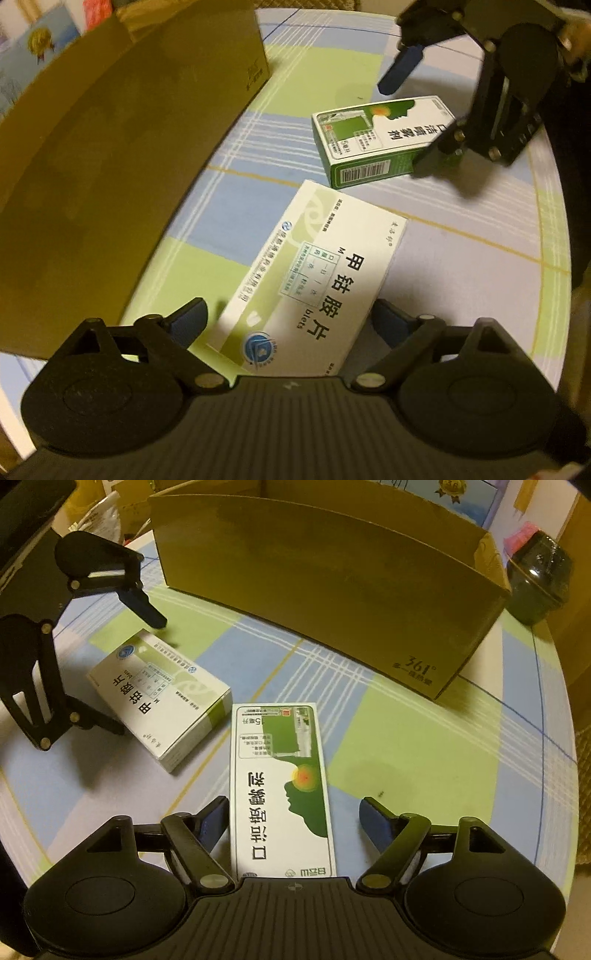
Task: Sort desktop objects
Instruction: 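Grasp the green-and-white medicine box with the right tool while the left tool grasps the white medicine box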
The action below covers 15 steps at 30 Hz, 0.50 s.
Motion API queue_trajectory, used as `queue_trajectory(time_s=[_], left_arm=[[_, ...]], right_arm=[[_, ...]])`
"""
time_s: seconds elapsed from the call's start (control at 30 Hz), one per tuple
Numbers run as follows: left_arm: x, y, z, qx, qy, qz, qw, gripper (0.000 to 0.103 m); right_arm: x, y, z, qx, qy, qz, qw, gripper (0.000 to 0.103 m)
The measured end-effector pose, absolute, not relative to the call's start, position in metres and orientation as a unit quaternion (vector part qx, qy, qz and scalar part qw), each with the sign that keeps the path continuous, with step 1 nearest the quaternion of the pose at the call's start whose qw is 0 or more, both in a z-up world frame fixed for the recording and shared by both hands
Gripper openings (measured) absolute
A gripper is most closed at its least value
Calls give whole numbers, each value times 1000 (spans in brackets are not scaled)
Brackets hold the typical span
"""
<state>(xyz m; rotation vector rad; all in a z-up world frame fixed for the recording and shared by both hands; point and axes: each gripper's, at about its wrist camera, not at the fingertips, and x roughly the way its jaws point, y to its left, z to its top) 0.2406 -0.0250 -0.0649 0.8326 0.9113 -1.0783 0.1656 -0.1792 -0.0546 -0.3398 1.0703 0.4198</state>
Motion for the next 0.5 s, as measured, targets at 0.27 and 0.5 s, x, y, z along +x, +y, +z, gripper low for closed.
queue_trajectory(time_s=[0.27,0.5], left_arm=[[231,-14,-66,285,463,-451,708,72],[205,-17,-62,260,488,-390,736,68]], right_arm=[[168,-175,-56,-154,509,203,822,75],[164,-180,-57,-136,515,189,825,65]])
